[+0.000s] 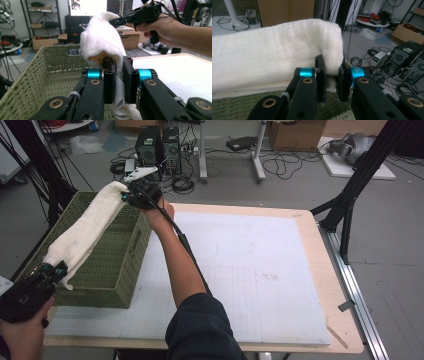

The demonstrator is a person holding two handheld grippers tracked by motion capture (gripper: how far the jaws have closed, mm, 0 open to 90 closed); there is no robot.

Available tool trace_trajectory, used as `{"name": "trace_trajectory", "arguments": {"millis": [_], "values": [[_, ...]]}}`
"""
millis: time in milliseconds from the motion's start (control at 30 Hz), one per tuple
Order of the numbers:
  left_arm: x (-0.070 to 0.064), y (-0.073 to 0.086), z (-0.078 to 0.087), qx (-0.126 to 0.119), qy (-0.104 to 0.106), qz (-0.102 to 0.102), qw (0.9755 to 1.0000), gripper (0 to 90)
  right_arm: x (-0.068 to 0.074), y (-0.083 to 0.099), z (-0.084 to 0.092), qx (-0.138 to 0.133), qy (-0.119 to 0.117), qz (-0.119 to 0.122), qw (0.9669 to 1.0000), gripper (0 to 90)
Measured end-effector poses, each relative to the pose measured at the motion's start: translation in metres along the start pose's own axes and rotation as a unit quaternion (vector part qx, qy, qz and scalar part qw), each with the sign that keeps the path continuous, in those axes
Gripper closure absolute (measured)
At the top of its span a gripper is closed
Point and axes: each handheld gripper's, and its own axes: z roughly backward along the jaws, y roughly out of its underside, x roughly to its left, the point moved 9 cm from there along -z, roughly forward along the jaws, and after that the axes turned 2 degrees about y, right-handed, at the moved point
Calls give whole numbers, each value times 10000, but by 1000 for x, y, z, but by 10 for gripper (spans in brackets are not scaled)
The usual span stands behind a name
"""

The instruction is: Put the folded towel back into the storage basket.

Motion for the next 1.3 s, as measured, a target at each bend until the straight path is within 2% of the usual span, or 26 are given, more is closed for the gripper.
{"name": "trace_trajectory", "arguments": {"millis": [67, 100, 133, 200, 233, 333, 400, 567, 633, 667, 733, 833, 900, 967, 1067, 1133, 1300], "values": [[3, 3, -1, 116, -94, 14, 9999, 787, 2, 1, -6, 14, 20, -5, 10000, 810], [8, 4, -1, 164, -285, 49, 9994, 712, 3, 2, -10, 44, 69, -15, 10000, 806], [12, 4, 0, 188, -419, 99, 9989, 538, 4, 2, -15, 40, 140, -9, 9999, 730], [20, 2, 2, 71, -701, 245, 9972, 352, 5, 4, -21, -9, 270, -179, 9995, 475], [23, 0, 5, 21, -782, 244, 9966, 316, 6, 5, -23, -10, 288, -262, 9992, 459], [26, -6, 10, -122, -843, 260, 9960, 310, 10, 10, -26, 184, 211, -200, 9994, 437], [26, -7, 11, -164, -829, 298, 9960, 312, 10, 10, -24, 188, 132, -305, 9993, 408], [20, -3, 5, -71, -606, 456, 9971, 309, 11, 4, -7, 92, -2, -287, 9995, 353], [15, -1, 0, 21, -465, 612, 9970, 296, 10, 2, 2, 12, -70, -451, 9990, 282], [12, 0, -3, 79, -424, 645, 9970, 262, 9, 2, 6, -48, -121, -527, 9985, 248], [7, 0, -7, 120, -317, 623, 9975, 200, 8, 1, 14, -111, -200, -641, 9977, 209], [-5, 0, -15, 196, -31, 575, 9981, 188, 8, 3, 26, -134, -271, -659, 9974, 193], [-14, -1, -20, 194, 157, 542, 9982, 188, 6, 7, 36, -57, -284, -643, 9975, 171], [-23, -2, -26, 215, 332, 443, 9982, 188, 4, 11, 48, -34, -302, -595, 9978, 165], [-30, -2, -31, 250, 473, 488, 9974, 189, -1, 20, 70, 13, -292, -523, 9982, 165], [-36, -2, -34, 263, 569, 511, 9967, 190, -8, 28, 86, 46, -197, -503, 9985, 165], [-57, -2, -46, 335, 895, 419, 9945, 194, -26, 50, 129, 95, 32, -566, 9983, 165]]}}
